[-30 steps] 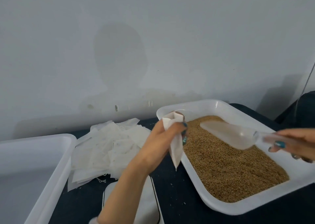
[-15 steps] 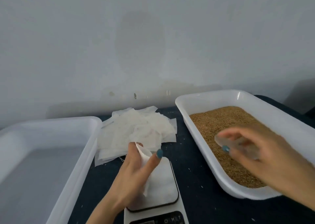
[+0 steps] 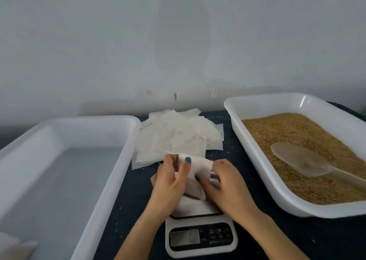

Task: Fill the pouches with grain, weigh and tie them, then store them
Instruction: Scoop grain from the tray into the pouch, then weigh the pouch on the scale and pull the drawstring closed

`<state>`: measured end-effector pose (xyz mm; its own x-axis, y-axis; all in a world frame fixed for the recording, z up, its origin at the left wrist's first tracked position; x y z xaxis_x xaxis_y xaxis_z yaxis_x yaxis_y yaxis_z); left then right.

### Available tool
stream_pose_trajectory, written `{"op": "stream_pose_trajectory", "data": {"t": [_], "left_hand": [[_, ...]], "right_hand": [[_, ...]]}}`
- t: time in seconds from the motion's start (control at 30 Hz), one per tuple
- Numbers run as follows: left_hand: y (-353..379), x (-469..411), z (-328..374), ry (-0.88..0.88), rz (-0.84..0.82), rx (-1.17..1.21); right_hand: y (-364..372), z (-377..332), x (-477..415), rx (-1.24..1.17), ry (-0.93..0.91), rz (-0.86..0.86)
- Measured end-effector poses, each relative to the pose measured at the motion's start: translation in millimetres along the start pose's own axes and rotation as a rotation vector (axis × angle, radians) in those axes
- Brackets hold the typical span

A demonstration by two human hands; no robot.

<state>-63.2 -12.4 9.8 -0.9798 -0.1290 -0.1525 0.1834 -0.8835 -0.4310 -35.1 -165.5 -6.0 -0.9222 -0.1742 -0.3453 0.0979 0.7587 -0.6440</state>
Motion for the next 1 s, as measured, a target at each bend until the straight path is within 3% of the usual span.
{"op": "stream_pose_trajectory", "data": {"t": [0.13, 0.33, 1.0], "left_hand": [[-5, -9, -15, 0.082, 0.022, -0.027], [-4, -17, -25, 0.075, 0.053, 0.091], [-8, -24, -43, 0.074, 0.099, 0.118]], "right_hand": [[-5, 1, -2, -0.025, -0.016, 0.032], [-10, 7, -6, -0.086, 0.019, 0.040], [-12, 28, -3, -0.080, 0.148, 0.070]]}}
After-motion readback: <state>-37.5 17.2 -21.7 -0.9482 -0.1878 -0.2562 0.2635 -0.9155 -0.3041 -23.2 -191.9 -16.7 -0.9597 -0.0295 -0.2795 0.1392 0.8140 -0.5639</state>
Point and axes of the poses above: each hand's wrist, its own x-axis away from the middle knuckle, its own y-axis out of the palm, z = x × y, the point moved 6 cm from there along -x, towards the middle knuckle, and after that the axes turned 8 degrees about y, right-handed, at the moved point
